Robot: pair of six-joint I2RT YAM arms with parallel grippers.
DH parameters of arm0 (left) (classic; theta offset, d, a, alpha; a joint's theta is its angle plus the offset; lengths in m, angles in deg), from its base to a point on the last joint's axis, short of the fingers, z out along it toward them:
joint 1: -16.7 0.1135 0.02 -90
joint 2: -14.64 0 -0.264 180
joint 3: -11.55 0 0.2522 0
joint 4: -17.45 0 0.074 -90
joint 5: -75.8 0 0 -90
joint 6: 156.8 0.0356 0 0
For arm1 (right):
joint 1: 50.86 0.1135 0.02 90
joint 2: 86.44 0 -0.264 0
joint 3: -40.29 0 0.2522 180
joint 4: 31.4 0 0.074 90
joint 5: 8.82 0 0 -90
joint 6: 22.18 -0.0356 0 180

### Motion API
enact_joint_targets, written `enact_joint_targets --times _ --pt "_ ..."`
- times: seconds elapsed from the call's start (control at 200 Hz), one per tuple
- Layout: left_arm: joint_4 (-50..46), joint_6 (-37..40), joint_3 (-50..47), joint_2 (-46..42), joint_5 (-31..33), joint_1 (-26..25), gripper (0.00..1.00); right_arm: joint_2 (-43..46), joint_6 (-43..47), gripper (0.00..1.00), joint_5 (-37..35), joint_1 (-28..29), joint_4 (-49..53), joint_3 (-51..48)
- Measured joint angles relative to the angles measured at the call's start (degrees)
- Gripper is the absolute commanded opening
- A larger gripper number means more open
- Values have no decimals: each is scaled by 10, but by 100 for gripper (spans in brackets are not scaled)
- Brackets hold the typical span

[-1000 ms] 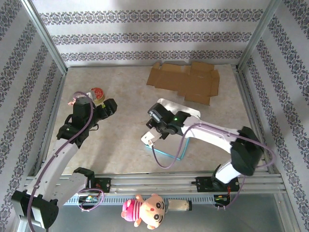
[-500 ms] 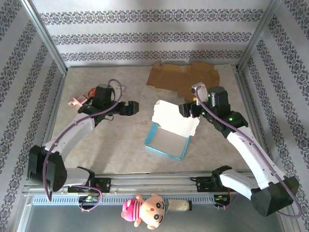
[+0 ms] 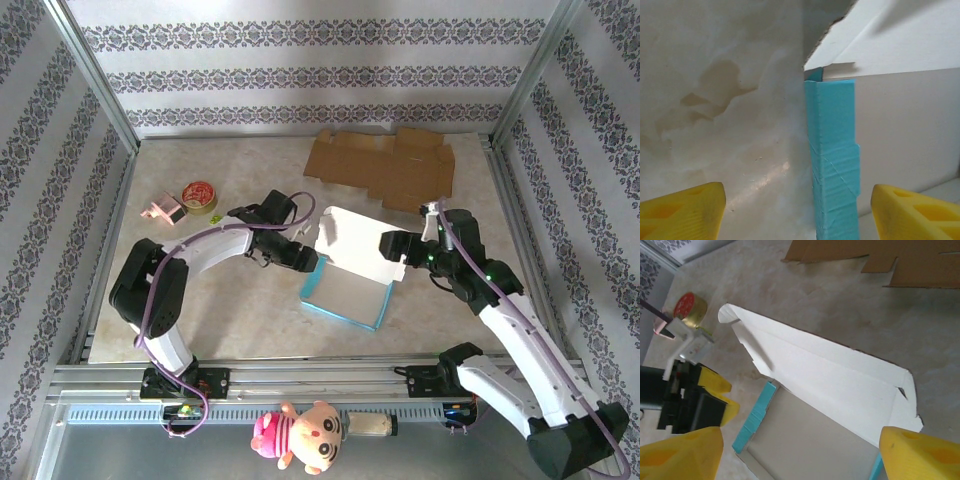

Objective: Fold the paper box

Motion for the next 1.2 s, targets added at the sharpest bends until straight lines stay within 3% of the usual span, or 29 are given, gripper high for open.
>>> enact_joint_targets --times 0.12,0.245,0.575,0.63,0.889,1.064,1.109,1.134,1.179,1.204 --pt "4 -16 0 30 1 -14 64 0 -7 82 0 -1 0 -1" --pt "11 -37 0 52 0 -26 42 0 -9 82 0 -1 0 -3" --pt "21 -51 0 55 7 -37 29 3 -11 82 0 -1 8 -6" --pt "21 -53 0 55 19 -42 28 6 -11 83 0 -1 9 -6" --pt "21 -56 0 57 150 -95 0 17 -12 83 0 -1 11 -9" --pt "19 -60 0 56 248 -129 0 28 -12 83 0 -1 13 -20" --pt "17 -59 0 56 275 -138 18 28 -12 83 0 -1 13 -21" --pt "17 -60 0 56 285 -142 21 28 -12 84 0 -1 13 -22" --pt "16 -61 0 58 306 -148 18 28 -12 84 1 -1 13 -23" --pt "15 -61 0 60 314 -149 11 28 -11 84 1 -1 13 -23"
